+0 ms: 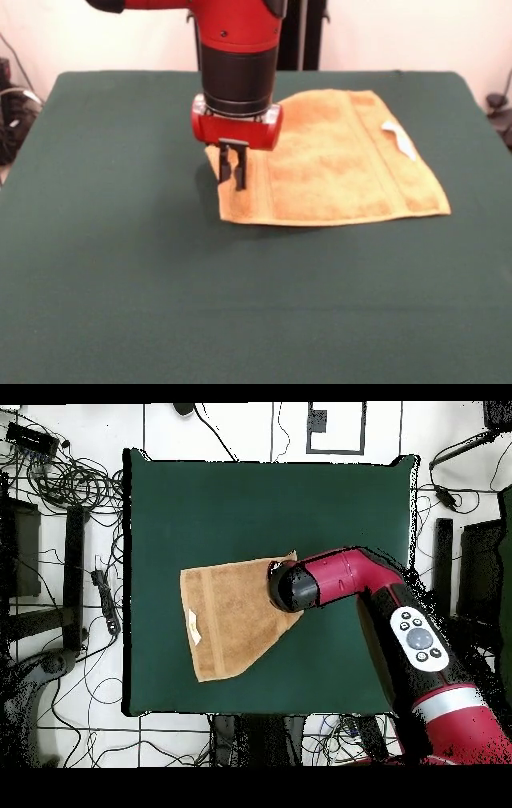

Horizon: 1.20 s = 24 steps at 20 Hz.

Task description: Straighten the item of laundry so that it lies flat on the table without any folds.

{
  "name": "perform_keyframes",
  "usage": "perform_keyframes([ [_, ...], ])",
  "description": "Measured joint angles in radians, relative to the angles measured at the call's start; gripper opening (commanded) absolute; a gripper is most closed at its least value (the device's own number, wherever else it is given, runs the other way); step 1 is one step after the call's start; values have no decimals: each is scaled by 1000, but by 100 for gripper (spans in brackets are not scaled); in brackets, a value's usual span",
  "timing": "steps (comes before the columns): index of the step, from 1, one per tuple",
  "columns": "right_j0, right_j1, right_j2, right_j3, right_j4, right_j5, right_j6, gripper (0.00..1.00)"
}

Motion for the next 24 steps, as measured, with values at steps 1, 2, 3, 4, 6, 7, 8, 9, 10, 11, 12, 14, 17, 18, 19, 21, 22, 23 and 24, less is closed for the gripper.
perform_keyframes([
  [1,-1,0,3,-6,1,5,-9,0],
  [2,-2,0,4,-11,2,10,-15,0],
  [3,-3,0,7,-18,3,15,-21,0],
  [4,-5,0,13,-31,5,27,-37,0],
  [6,-7,0,17,-42,6,37,-53,0],
  [7,-9,0,21,-54,9,48,-69,0],
  [8,-10,0,23,-62,11,56,-79,0],
  [9,-11,0,25,-69,13,63,-91,0],
  [10,-11,0,26,-74,15,67,-98,0],
  [11,-12,1,29,-87,20,78,-113,0],
  [12,-12,1,31,-93,23,83,-120,0],
  [14,-13,2,34,-105,27,91,-137,0],
  [17,-13,4,51,-135,30,103,-178,100],
  [18,-13,4,54,-140,30,103,-185,100],
  [19,-13,4,57,-144,30,103,-190,100],
  [21,-15,4,67,-158,30,102,-207,100],
  [22,-17,4,73,-163,29,99,-216,100],
  [23,-20,5,80,-168,29,95,-227,100],
  [24,-21,5,85,-173,28,91,-236,100],
])
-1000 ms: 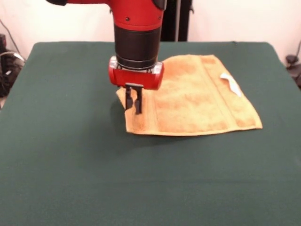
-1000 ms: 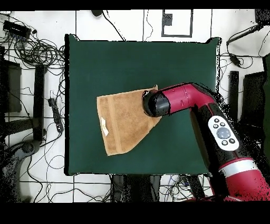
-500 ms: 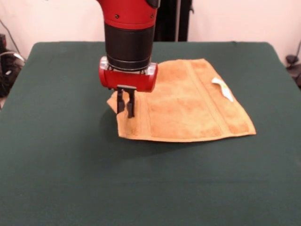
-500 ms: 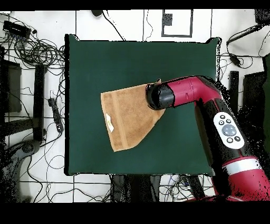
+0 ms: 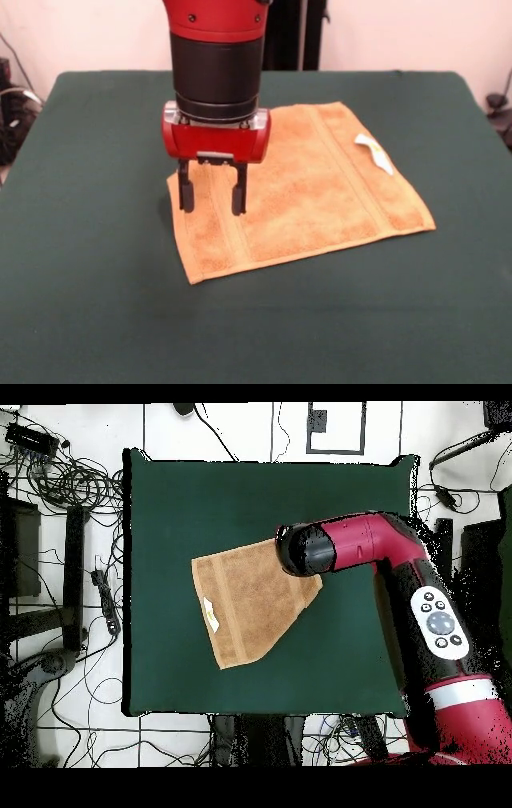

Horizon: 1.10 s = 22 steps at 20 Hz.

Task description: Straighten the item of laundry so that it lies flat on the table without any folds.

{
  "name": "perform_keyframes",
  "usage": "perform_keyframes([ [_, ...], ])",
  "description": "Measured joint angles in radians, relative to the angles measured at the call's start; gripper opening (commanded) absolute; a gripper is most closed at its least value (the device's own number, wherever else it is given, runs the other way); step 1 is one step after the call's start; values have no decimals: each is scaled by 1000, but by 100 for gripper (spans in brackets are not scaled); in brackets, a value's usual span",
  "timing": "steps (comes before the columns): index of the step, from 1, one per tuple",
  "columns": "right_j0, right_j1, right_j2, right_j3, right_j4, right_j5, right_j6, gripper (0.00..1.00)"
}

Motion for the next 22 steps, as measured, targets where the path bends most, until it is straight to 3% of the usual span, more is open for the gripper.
perform_keyframes([
  [11,-1,-6,24,-24,-4,-21,-49,100],
  [22,9,-12,-86,139,71,-128,-31,100],
])
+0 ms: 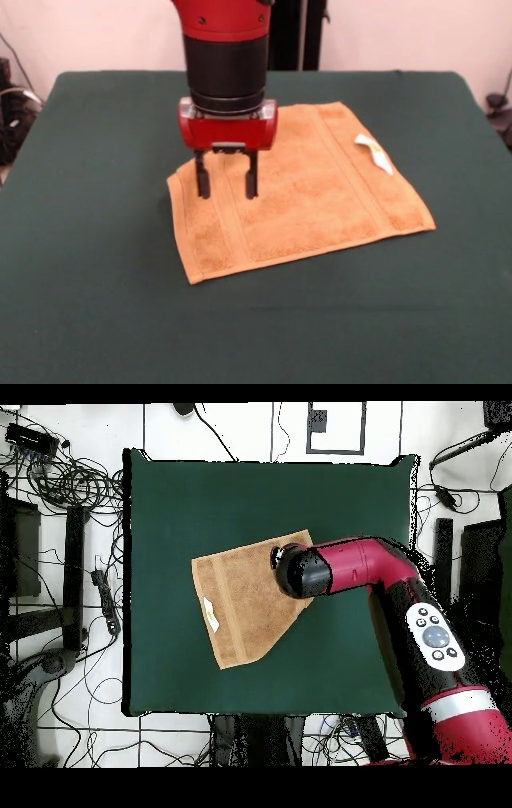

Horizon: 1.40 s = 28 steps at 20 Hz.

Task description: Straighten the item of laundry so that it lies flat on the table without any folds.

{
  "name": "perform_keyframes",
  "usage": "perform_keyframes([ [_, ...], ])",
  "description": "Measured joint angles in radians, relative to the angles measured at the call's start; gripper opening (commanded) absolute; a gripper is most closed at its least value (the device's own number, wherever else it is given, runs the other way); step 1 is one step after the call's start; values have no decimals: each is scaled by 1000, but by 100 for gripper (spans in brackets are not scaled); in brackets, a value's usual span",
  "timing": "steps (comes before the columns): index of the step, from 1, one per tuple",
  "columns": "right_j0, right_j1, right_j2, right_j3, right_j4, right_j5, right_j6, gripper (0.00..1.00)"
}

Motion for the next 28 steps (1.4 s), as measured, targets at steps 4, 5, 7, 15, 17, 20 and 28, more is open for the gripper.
perform_keyframes([
  [4,35,1,-52,62,34,-84,32,100],
  [5,47,1,-63,72,40,-101,39,100],
  [7,86,0,-91,90,52,-141,56,100],
  [15,248,-22,-165,108,117,-189,70,100],
  [17,294,-41,-177,108,157,-189,73,100],
  [20,339,-67,-191,108,208,-189,81,100],
  [28,494,-51,-290,105,353,-252,147,100],
])
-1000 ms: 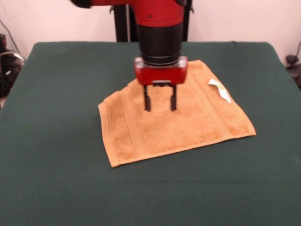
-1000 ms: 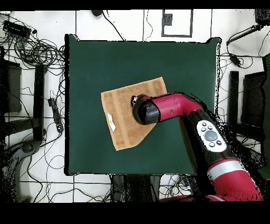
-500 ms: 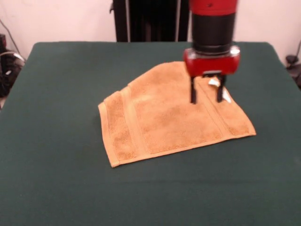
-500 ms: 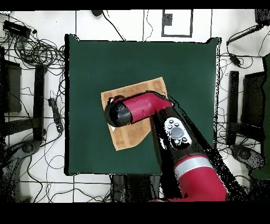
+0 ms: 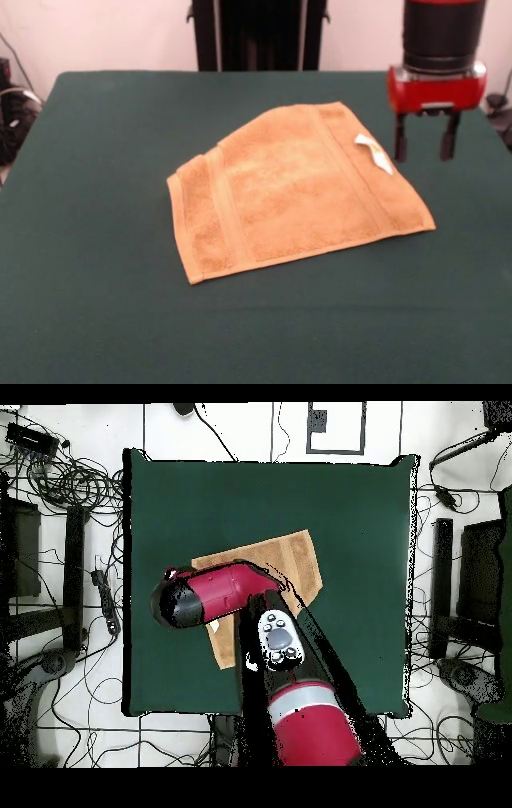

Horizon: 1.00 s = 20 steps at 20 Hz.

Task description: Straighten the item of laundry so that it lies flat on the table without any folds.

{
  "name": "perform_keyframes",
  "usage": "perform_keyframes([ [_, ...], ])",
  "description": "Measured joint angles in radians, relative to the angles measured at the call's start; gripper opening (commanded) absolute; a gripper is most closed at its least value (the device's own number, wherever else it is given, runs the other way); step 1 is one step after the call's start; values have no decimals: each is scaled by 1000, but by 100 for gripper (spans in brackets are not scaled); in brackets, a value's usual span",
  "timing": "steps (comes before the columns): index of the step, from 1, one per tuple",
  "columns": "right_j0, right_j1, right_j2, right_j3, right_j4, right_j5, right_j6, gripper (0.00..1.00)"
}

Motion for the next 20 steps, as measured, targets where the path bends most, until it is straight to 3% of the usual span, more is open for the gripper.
perform_keyframes([
  [10,133,186,-131,-28,84,-232,64,100],
  [20,179,181,-191,-27,184,-242,64,100],
])
